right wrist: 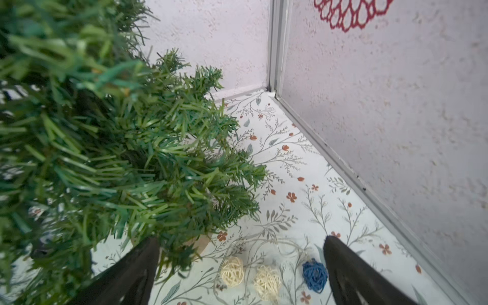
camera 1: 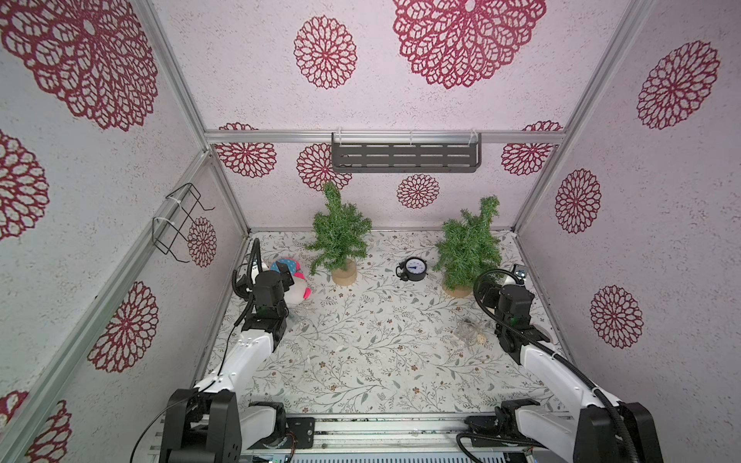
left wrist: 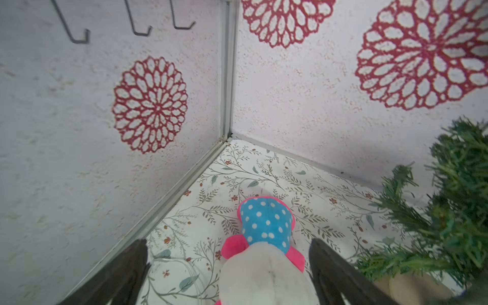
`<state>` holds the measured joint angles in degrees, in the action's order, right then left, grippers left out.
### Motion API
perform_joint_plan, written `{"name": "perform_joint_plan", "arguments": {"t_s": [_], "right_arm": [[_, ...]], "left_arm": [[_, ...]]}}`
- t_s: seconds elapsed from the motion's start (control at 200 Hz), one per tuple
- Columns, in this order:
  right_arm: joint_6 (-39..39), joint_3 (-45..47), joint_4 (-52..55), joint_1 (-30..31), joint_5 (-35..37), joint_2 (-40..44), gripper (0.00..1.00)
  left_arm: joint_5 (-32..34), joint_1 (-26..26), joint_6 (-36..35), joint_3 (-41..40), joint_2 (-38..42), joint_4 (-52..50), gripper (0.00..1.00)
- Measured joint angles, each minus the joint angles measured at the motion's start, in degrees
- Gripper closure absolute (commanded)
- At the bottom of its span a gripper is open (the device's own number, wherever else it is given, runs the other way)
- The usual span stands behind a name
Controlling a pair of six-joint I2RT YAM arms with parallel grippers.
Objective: Wrap string light around the christmas tree
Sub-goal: Move the christmas tree to the center of the board.
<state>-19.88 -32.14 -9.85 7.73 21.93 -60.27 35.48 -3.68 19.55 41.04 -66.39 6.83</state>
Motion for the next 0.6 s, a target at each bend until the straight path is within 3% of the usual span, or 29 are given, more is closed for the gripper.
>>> {"name": "perform_joint_plan", "arguments": {"t_s": [0.07,0.24,0.385,0.49,0.545,0.595], "right_arm": [[-3.2,-0.1,2.7,-1.4,-7.1,2.1,0.15],[-8.9,0.7,8.7,-1.3,-18.1,6.2,0.19],[-12.4,-1.4,18.3,1.4,-19.6,6.8,0.23],[-14.3,-3.7,25.0,6.7,-18.7,6.9,0.23],[-14.9,-4.5,27.2,9.8,-18.4,7.3,0.23],[-15.4,-4.8,28.6,11.9,-18.5,7.8,0.23]], "left_arm": [[-0.7,0.6,3.3,4.0,0.9,-7.2,0.02],[-8.8,3.4,8.4,7.7,2.2,-17.7,0.01],[-17.2,5.8,9.4,8.5,3.9,-23.3,0.07],[-22.1,5.8,9.4,12.4,3.4,-27.7,0.11],[-24.6,5.8,9.1,15.8,2.6,-30.1,0.10],[-26.8,5.8,8.7,19.2,1.8,-32.4,0.05]]}}
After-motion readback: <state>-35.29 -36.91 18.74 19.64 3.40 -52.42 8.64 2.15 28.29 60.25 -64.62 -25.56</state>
